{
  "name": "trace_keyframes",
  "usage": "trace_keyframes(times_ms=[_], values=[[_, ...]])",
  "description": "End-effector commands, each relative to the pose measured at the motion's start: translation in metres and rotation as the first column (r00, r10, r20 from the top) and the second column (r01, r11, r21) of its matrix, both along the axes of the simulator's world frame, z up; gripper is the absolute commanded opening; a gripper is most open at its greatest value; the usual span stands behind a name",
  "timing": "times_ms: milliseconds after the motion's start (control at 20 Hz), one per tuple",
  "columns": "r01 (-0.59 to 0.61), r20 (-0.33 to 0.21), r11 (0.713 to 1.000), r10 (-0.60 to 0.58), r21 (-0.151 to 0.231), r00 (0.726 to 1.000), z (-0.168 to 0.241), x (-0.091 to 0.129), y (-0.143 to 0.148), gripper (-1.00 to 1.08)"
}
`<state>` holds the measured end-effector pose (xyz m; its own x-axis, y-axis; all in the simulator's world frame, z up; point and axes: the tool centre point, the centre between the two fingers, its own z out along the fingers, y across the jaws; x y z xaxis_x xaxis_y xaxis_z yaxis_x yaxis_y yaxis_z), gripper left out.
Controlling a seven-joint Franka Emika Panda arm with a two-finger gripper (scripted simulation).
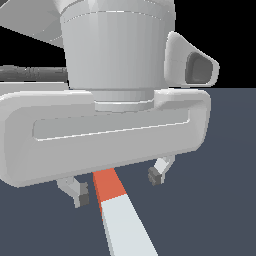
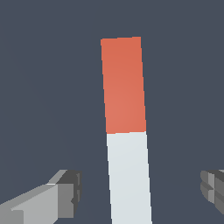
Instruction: Insert the peg into the horizontal hole in a box.
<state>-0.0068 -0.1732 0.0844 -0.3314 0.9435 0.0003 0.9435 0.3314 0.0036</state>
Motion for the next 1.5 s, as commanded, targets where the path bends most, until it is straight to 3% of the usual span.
trace_keyframes(times_ms=[0, 650, 1400, 1450], values=[[-0.026, -0.001, 1.0, 0.026, 0.0, 1.0, -0.006, 0.002, -0.009, 1.0], [-0.057, -0.004, 0.998, 0.057, -0.001, 0.998, -0.017, 0.004, -0.023, 1.0], [-0.06, -0.003, 0.998, 0.06, -0.001, 0.998, -0.065, 0.005, -0.024, 1.0], [-0.06, -0.003, 0.998, 0.06, -0.001, 0.998, -0.065, 0.005, -0.024, -1.0]])
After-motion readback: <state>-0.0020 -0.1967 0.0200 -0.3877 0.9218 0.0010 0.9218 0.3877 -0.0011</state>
